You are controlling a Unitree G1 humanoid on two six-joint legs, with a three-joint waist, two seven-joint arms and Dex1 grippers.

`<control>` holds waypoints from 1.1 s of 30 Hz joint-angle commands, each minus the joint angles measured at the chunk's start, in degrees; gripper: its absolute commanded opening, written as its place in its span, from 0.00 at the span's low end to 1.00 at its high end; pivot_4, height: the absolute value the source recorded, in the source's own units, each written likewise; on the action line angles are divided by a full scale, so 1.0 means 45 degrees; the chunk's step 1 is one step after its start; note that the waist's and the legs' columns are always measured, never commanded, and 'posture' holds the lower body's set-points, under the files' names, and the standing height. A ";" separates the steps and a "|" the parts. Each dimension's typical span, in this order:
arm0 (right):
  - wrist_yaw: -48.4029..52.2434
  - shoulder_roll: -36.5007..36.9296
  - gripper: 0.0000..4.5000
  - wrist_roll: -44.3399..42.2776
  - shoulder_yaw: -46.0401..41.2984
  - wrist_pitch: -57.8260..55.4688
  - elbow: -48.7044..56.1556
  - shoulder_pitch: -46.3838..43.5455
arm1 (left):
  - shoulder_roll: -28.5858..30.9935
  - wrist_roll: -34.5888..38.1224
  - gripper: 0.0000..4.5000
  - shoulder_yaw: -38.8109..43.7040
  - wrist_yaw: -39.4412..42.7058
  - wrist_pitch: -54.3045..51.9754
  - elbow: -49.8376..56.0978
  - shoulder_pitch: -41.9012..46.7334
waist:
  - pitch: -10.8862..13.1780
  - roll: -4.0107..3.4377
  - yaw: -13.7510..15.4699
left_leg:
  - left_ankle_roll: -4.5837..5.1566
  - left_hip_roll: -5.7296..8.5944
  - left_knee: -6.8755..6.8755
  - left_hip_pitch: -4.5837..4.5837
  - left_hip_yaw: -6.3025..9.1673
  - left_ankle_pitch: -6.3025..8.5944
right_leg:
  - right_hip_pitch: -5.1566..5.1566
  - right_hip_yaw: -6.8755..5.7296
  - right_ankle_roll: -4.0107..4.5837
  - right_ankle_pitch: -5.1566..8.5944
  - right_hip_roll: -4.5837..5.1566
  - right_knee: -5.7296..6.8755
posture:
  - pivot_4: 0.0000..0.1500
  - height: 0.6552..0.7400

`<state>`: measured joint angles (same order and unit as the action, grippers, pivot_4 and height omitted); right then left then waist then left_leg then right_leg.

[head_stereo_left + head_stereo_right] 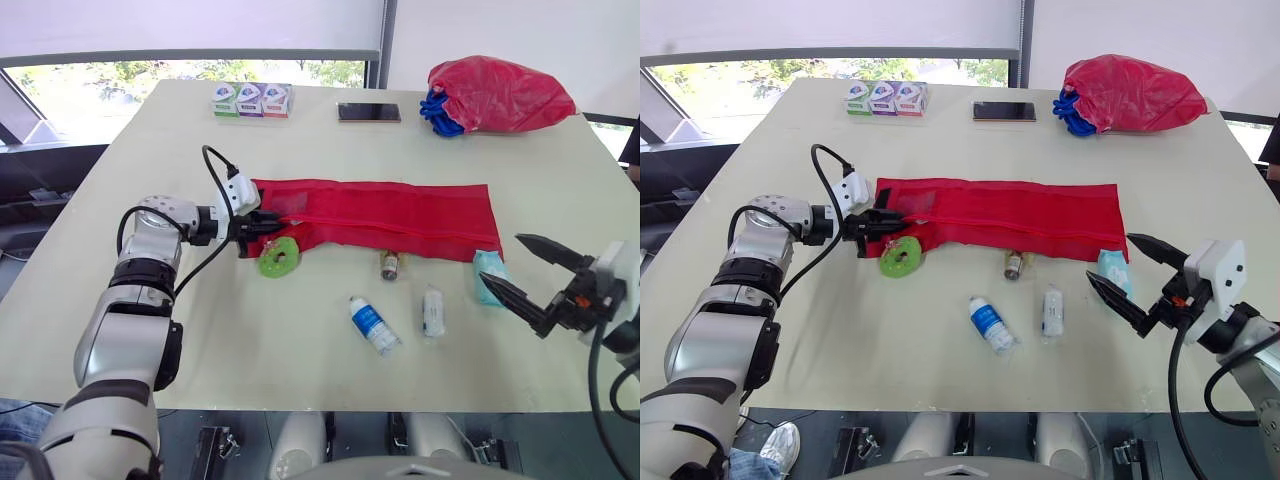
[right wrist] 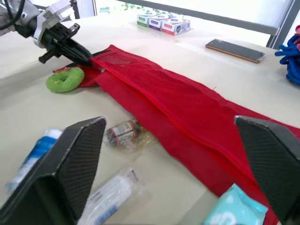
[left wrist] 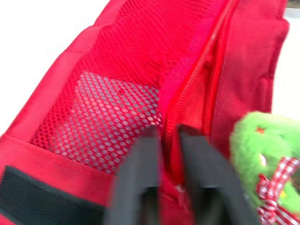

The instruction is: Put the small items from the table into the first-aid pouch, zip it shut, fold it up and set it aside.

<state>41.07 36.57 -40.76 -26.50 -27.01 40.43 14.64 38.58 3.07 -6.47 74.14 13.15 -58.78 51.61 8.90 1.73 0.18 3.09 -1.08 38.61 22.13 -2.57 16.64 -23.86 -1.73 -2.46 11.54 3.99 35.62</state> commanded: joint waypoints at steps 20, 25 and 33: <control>-0.0587 0.0254 1.00 -0.1339 -0.1583 0.0333 0.2128 0.1605 | -0.4019 -0.1304 0.99 -0.0859 -0.1712 0.0020 -0.0025 0.2328 | 0.0004 0.0008 0.0146 | 0.0003 0.0022 0.0065 0.0001 0.0043 0.0001 | 0.0046 0.0004 -0.0034 0.0012 -0.0009 0.0014 | 1.00 1.00; -0.1080 0.0238 1.00 -0.1472 -0.1832 0.0326 0.2523 0.1790 | -0.4519 -0.2176 0.99 -0.1199 -0.2646 0.0685 -0.1521 0.2881 | 0.0005 0.0009 0.0151 | 0.0004 0.0023 0.0065 0.0002 0.0049 0.0002 | 0.0045 -0.0002 -0.0035 0.0012 -0.0010 0.0014 | 1.00 1.00; -0.1673 0.0171 1.00 -0.1815 -0.2147 0.0389 0.2979 0.2156 | -0.4928 -0.2411 0.54 -0.0857 -0.3190 0.0887 -0.2683 0.3452 | 0.0008 0.0014 0.0170 | 0.0004 0.0023 0.0074 0.0010 0.0054 0.0002 | 0.0046 -0.0006 -0.0030 0.0006 -0.0006 0.0014 | 1.00 1.00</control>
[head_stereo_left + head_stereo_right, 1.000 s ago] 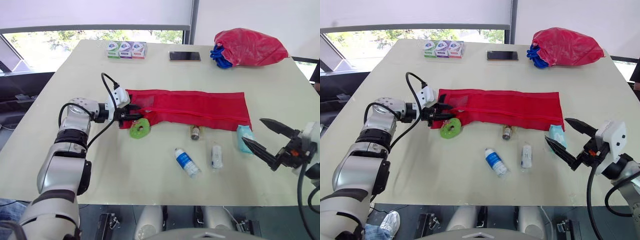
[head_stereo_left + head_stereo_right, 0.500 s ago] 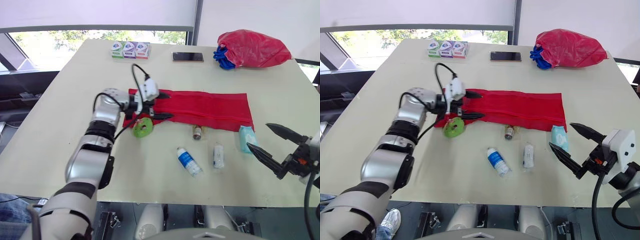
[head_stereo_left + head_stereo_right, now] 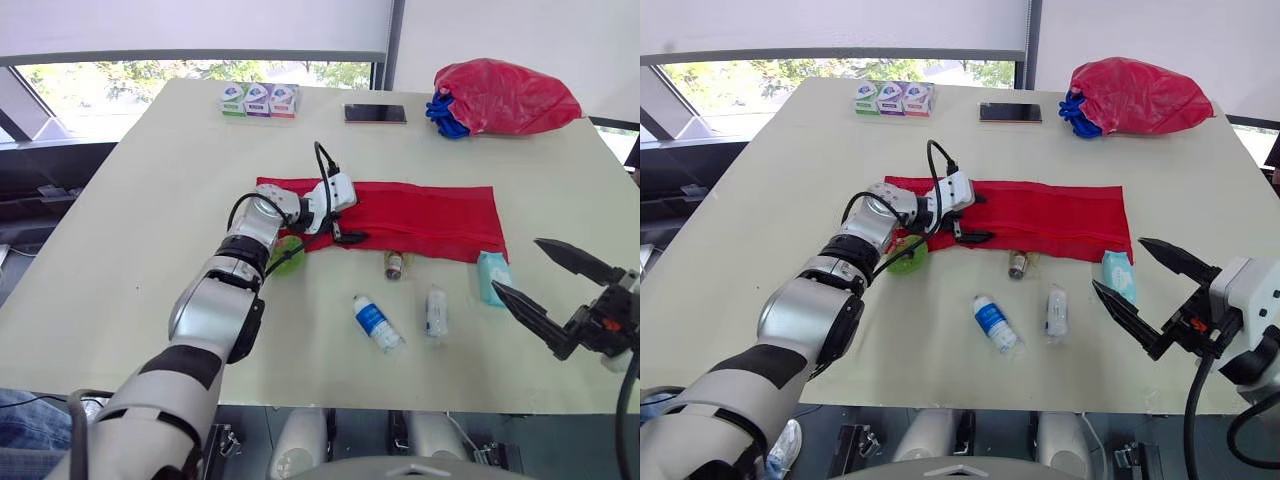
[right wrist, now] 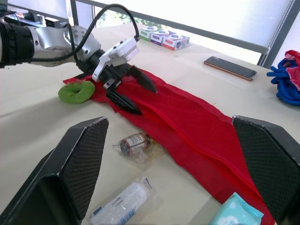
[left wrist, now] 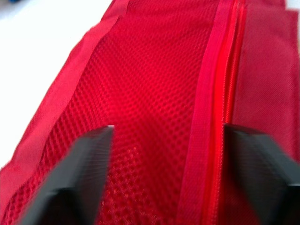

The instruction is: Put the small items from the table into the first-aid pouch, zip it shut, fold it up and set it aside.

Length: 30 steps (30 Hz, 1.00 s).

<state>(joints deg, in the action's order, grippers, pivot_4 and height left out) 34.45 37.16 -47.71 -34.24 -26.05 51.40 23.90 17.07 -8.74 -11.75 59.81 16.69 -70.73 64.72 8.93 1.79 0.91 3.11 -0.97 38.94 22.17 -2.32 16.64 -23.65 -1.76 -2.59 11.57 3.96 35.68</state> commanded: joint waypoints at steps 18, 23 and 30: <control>-0.0127 0.0821 1.00 -0.0021 0.0917 -0.0185 0.0581 -0.0179 | -0.0222 0.0113 0.01 0.0501 -0.0076 0.0296 -0.0345 0.0397 | 0.0000 -0.0001 -0.0005 | 0.0001 0.0000 0.0040 0.0014 0.0020 0.0000 | 0.0002 -0.0016 0.0008 -0.0009 0.0001 0.0015 | 1.00 1.00; 0.0079 0.1460 1.00 0.1104 0.3429 -0.0525 0.0498 -0.0968 | -0.0273 0.0257 0.01 0.0674 0.0357 0.0113 -0.0334 0.0173 | 0.0000 0.0000 -0.0027 | 0.0001 0.0000 0.0049 0.0016 0.0024 0.0001 | 0.0002 -0.0020 0.0014 -0.0013 0.0000 0.0018 | 1.00 1.00; 0.0244 0.1491 1.00 0.2656 0.6746 -0.0652 0.0507 -0.2044 | -0.0140 0.0106 0.01 0.0727 0.0827 0.0051 -0.0388 0.0269 | 0.0000 -0.0001 -0.0013 | 0.0001 0.0002 0.0071 0.0043 0.0059 0.0000 | -0.0001 -0.0049 0.0020 -0.0015 -0.0001 0.0023 | 1.00 1.00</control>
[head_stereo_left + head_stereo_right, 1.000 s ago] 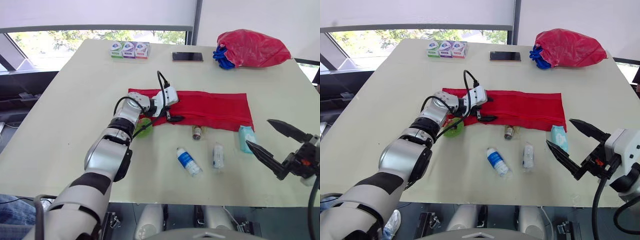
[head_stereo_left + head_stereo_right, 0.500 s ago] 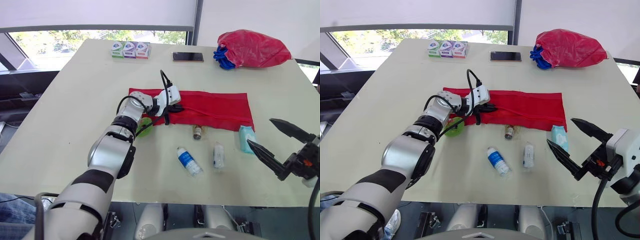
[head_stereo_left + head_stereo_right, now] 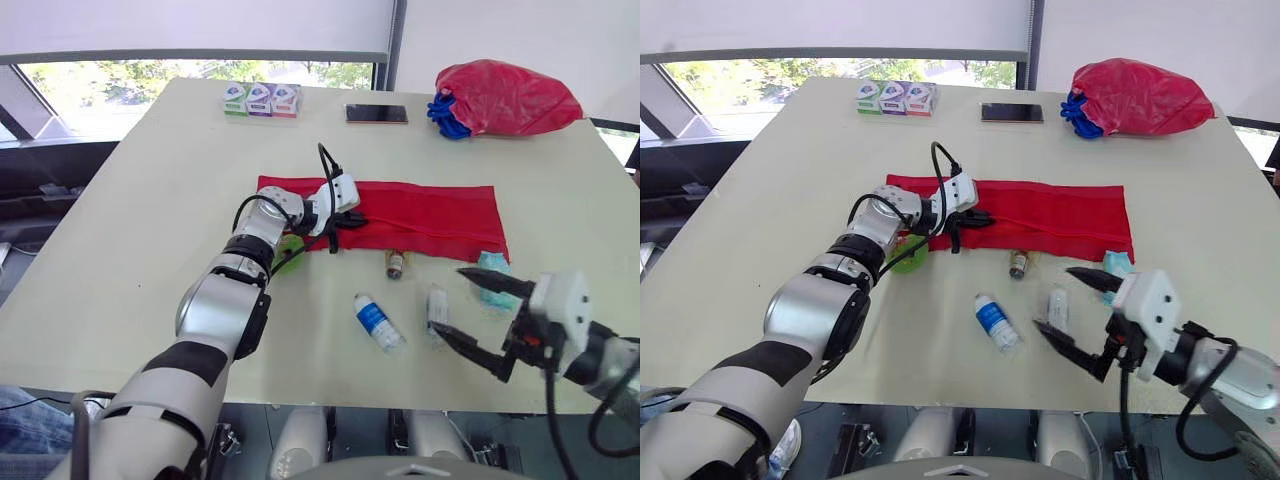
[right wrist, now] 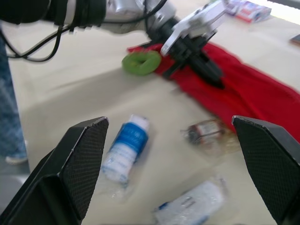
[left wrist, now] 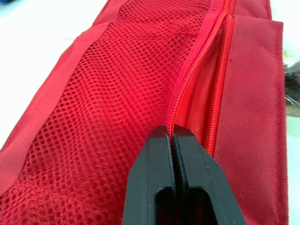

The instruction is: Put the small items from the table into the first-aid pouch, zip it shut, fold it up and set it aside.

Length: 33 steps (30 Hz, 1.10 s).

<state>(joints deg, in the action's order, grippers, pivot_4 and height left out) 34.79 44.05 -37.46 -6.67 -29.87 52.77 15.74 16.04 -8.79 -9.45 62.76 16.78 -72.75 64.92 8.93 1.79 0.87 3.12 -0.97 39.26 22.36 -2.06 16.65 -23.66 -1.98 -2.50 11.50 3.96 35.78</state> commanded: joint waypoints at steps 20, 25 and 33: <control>0.7049 0.2322 1.00 -0.1587 -0.6818 0.1611 -0.2525 0.1149 | 0.0037 -0.0058 0.01 0.0107 0.0759 0.0155 -0.0093 0.0453 | 0.0000 -0.0002 0.0020 | 0.0002 0.0038 0.0030 0.0044 0.0082 -0.0001 | 0.0008 -0.0030 -0.0018 -0.0013 0.0003 -0.0007 | 1.00 1.00; 0.5142 0.1592 1.00 -0.0469 -0.4920 0.1473 -0.1732 0.0648 | 0.0024 -0.0050 0.01 0.0108 0.0826 0.0099 -0.0045 0.0508 | 0.0000 -0.0002 0.0012 | 0.0001 0.0041 0.0039 0.0045 0.0086 -0.0002 | 0.0008 -0.0029 -0.0019 -0.0014 0.0008 -0.0001 | 1.00 1.00; 0.1338 0.0134 1.00 0.1532 0.0859 -0.0724 -0.0741 -0.1379 | -0.0191 0.0370 0.01 0.0570 0.0488 -0.0593 0.0007 0.0679 | -0.0001 -0.0004 0.0016 | -0.0002 0.0049 0.0049 0.0053 0.0101 -0.0004 | 0.0004 -0.0041 -0.0018 -0.0013 0.0011 0.0008 | 1.00 1.00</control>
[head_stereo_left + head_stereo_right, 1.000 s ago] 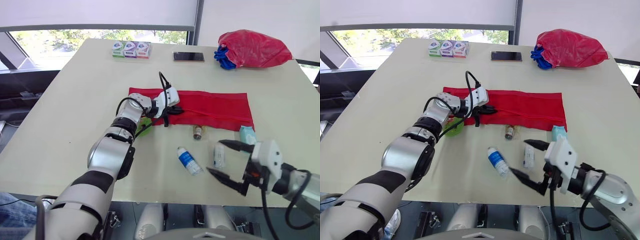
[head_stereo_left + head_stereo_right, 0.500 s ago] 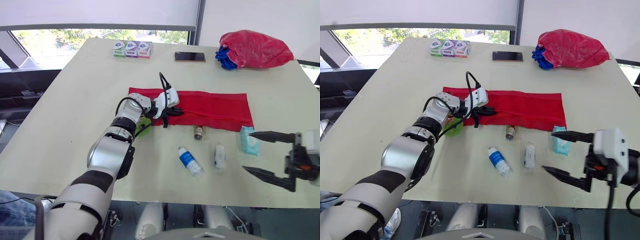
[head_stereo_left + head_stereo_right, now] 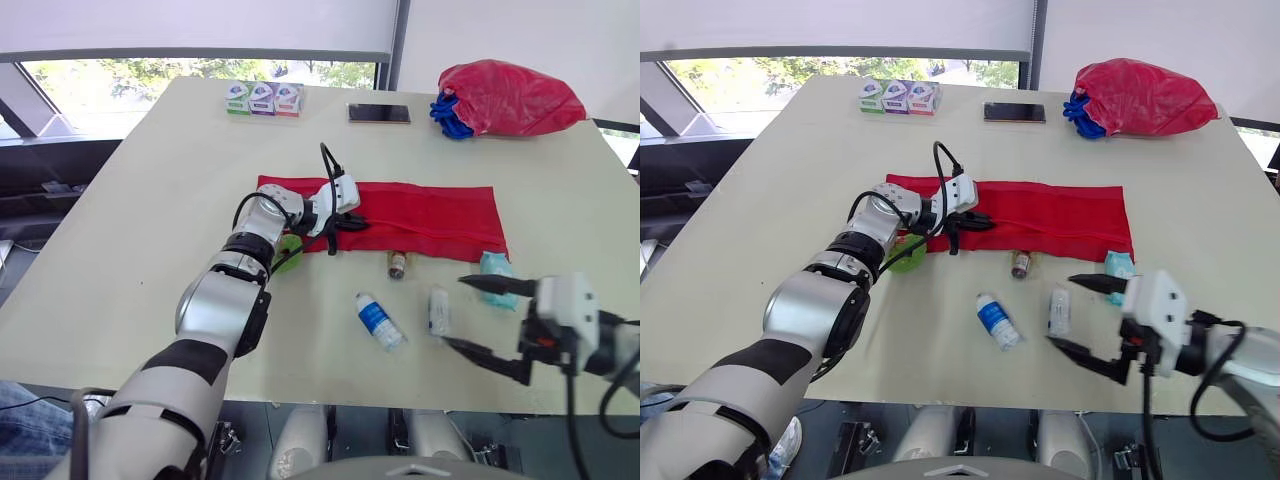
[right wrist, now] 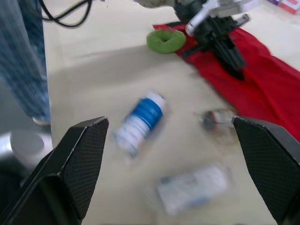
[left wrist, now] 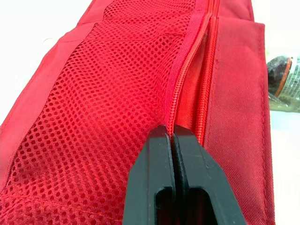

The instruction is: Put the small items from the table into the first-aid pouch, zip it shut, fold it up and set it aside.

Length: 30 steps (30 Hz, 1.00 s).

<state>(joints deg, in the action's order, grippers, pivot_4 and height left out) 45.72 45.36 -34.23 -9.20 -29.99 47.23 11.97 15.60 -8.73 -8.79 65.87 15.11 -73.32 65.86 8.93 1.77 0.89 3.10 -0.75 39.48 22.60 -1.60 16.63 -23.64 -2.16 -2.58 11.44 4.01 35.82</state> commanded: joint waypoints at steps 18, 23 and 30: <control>-0.3343 -0.1659 1.00 0.4689 0.6719 -0.2758 -0.0992 -0.3037 | -0.0238 0.0367 0.01 0.1268 -0.2818 -0.1378 -0.0278 0.1100 | 0.0000 -0.0001 -0.0020 | -0.0002 0.0057 0.0013 0.0024 0.0058 -0.0004 | 0.0002 -0.0029 -0.0002 0.0000 0.0002 0.0006 | 1.00 1.00; -0.3356 -0.1591 0.89 0.5082 0.6759 -0.2993 -0.1120 -0.3111 | -0.0184 0.0168 0.00 0.0981 -0.2353 -0.1110 -0.0249 0.0866 | 0.0000 -0.0001 -0.0017 | -0.0008 0.0062 0.0014 0.0023 0.0062 -0.0009 | 0.0003 -0.0031 -0.0002 0.0000 0.0001 0.0009 | 1.00 1.00; -0.2985 -0.1473 0.24 0.4952 0.6440 -0.2819 -0.0902 -0.2921 | -0.0097 0.0028 0.00 0.0899 -0.1931 -0.0816 -0.0239 0.0606 | 0.0000 -0.0001 -0.0019 | -0.0008 0.0068 0.0014 0.0024 0.0061 -0.0009 | 0.0003 -0.0031 -0.0001 0.0000 0.0002 0.0008 | 1.00 1.00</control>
<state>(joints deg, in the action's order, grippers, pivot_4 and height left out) 31.67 38.37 -11.58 21.41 -43.65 41.36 -1.36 14.58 -8.83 -5.00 56.74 10.38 -74.94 68.32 8.93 1.77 0.81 3.07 -0.44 39.54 22.71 -1.32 16.59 -23.62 -2.30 -2.59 11.44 4.02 35.85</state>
